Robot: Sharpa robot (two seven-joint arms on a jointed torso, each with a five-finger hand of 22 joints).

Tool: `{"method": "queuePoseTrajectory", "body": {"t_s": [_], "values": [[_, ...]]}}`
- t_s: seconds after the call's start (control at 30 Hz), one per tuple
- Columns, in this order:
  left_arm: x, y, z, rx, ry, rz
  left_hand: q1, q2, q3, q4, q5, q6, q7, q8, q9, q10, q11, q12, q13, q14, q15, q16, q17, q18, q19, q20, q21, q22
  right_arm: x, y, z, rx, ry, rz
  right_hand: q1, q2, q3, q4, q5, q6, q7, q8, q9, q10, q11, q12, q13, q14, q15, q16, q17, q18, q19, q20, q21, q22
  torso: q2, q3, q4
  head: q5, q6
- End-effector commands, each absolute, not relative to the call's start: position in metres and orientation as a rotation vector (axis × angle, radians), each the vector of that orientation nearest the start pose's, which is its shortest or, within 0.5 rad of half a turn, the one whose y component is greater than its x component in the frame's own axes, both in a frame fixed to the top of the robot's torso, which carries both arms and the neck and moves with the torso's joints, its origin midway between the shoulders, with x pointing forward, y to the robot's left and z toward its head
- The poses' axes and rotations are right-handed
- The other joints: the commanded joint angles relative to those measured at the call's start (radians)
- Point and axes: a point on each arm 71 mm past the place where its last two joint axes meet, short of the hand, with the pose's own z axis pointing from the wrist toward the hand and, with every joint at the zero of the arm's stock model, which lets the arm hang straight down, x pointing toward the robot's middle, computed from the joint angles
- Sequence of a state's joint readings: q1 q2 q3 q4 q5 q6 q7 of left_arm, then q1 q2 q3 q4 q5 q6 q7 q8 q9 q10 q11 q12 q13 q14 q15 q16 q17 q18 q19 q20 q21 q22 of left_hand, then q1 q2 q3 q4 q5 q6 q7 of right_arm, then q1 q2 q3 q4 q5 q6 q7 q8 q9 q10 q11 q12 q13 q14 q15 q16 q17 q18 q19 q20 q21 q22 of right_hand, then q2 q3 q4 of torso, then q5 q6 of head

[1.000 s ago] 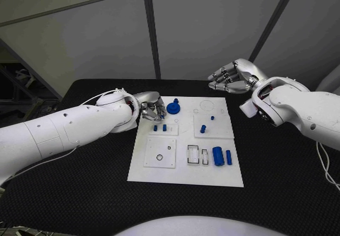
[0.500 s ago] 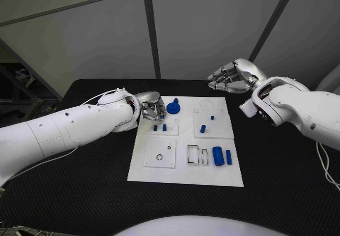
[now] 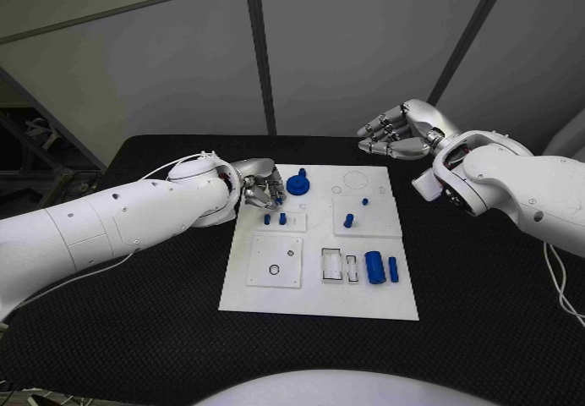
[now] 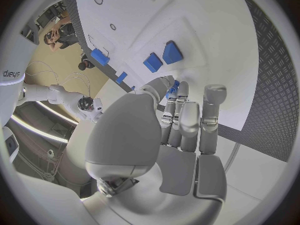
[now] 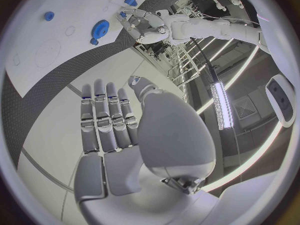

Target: Assemble the parts on the task board

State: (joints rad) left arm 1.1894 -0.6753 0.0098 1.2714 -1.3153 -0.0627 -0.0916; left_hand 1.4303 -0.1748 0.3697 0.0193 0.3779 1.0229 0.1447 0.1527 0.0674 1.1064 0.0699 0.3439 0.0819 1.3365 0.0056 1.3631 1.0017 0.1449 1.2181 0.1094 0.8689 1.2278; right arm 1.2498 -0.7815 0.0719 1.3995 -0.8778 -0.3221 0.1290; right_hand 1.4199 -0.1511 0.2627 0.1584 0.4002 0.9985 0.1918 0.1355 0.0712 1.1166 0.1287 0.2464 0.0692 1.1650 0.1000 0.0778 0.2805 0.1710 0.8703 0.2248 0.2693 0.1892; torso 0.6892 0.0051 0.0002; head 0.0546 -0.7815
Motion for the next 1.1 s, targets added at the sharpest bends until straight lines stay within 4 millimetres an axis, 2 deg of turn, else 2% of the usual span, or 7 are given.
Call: {"method": "queuePoseTrajectory", "body": {"t_s": [0.03, 0.23, 0.6, 0.73, 0.87, 1.0, 1.1], "values": [[0.529, 0.185, -0.205, 0.068, 1.919, -0.658, -0.013, -0.007, 0.009, 0.000, -0.003, -0.028, 0.002, -0.020, -0.004, -0.003, 0.010, -0.009, -0.003, -0.006, 0.004, 0.002, -0.007, 0.005, -0.011, 0.003, -0.012, -0.003, 0.528, -0.205, -0.121, 0.302, 1.519, 1.078, 0.001, 0.006, 0.002, -0.004, 0.003, 0.001, 0.007, -0.006, 0.002, -0.001, 0.006, -0.006, -0.001, 0.001, 0.003, -0.004, -0.001, 0.013, 0.006, 0.003, -0.003, -0.001, 0.000, -0.0006, 0.0004, 0.001, -0.001], [0.529, 0.186, -0.205, 0.065, 1.914, -0.656, -0.025, -0.019, 0.009, 0.000, -0.004, -0.071, 0.005, -0.052, -0.005, -0.006, 0.011, -0.021, -0.005, -0.015, 0.006, 0.000, -0.024, 0.008, -0.019, 0.005, -0.028, -0.006, 0.528, -0.206, -0.121, 0.303, 1.518, 1.074, 0.001, 0.005, 0.002, -0.004, 0.004, 0.000, 0.007, -0.007, 0.002, -0.002, 0.006, -0.006, -0.002, 0.002, 0.003, -0.005, -0.002, 0.013, 0.008, 0.003, -0.005, -0.003, 0.000, -0.0006, 0.0002, 0.002, 0.001], [0.529, 0.191, -0.205, 0.057, 1.915, -0.645, -0.030, -0.023, 0.007, 0.001, -0.004, -0.086, 0.005, -0.063, -0.004, -0.006, 0.012, -0.026, -0.005, -0.020, 0.006, -0.001, -0.033, 0.008, -0.021, 0.005, -0.034, -0.007, 0.529, -0.208, -0.123, 0.286, 1.545, 1.043, 0.001, 0.002, 0.002, -0.005, 0.005, -0.001, 0.007, -0.008, 0.001, -0.004, 0.007, -0.007, -0.002, 0.002, 0.004, -0.005, -0.002, 0.012, 0.009, 0.003, -0.006, -0.003, 0.000, -0.0006, 0.0002, 0.004, 0.002], [0.528, 0.195, -0.204, 0.050, 1.907, -0.644, -0.036, -0.027, 0.002, 0.002, -0.005, -0.096, 0.002, -0.071, -0.004, -0.007, 0.012, -0.029, -0.005, -0.022, 0.007, -0.001, -0.038, 0.009, -0.023, 0.006, -0.040, -0.009, 0.530, -0.211, -0.126, 0.229, 1.586, 0.976, 0.011, -0.001, 0.007, -0.017, 0.000, 0.000, 0.006, -0.008, 0.002, -0.037, 0.011, -0.025, -0.006, 0.023, 0.000, 0.002, 0.000, 0.014, 0.027, -0.001, -0.005, -0.004, 0.000, -0.0013, 0.0005, 0.004, 0.004], [0.527, 0.204, -0.200, 0.029, 1.876, -0.653, -0.045, -0.032, -0.007, 0.007, -0.006, -0.102, -0.001, -0.076, -0.003, -0.006, 0.012, -0.030, -0.005, -0.023, 0.007, 0.000, -0.040, 0.009, -0.023, 0.006, -0.041, -0.008, 0.530, -0.213, -0.129, 0.123, 1.620, 0.871, 0.036, 0.000, 0.013, -0.045, -0.012, 0.013, -0.006, -0.003, 0.004, -0.044, 0.001, -0.030, -0.005, 0.105, -0.026, 0.040, 0.016, 0.015, 0.097, -0.028, 0.033, 0.013, -0.001, -0.0012, 0.0011, 0.004, 0.005], [0.526, 0.217, -0.192, -0.022, 1.824, -0.680, -0.049, -0.031, -0.013, 0.010, -0.005, -0.091, 0.003, -0.071, 0.000, -0.005, 0.012, -0.032, -0.004, -0.025, 0.007, -0.001, -0.046, 0.010, -0.024, 0.006, -0.047, -0.010, 0.530, -0.214, -0.131, 0.008, 1.637, 0.768, 0.051, 0.006, -0.006, -0.086, -0.025, 0.042, -0.028, 0.000, 0.006, -0.001, -0.028, -0.028, -0.004, 0.252, -0.076, 0.128, 0.067, 0.013, 0.212, -0.089, 0.145, 0.078, 0.000, -0.0012, 0.0006, 0.004, 0.009], [0.526, 0.225, -0.186, -0.065, 1.789, -0.707, -0.048, -0.029, -0.015, 0.010, -0.004, -0.074, 0.008, -0.065, 0.002, -0.006, 0.014, -0.034, -0.004, -0.036, 0.008, -0.009, -0.071, 0.014, -0.034, 0.007, -0.070, -0.020, 0.530, -0.215, -0.132, -0.059, 1.639, 0.708, 0.044, 0.014, -0.018, -0.096, -0.031, 0.058, -0.041, -0.003, 0.005, 0.032, -0.038, -0.036, -0.004, 0.321, -0.095, 0.194, 0.112, 0.009, 0.247, -0.114, 0.220, 0.128, 0.000, -0.0014, 0.0008, 0.002, 0.010]]}}
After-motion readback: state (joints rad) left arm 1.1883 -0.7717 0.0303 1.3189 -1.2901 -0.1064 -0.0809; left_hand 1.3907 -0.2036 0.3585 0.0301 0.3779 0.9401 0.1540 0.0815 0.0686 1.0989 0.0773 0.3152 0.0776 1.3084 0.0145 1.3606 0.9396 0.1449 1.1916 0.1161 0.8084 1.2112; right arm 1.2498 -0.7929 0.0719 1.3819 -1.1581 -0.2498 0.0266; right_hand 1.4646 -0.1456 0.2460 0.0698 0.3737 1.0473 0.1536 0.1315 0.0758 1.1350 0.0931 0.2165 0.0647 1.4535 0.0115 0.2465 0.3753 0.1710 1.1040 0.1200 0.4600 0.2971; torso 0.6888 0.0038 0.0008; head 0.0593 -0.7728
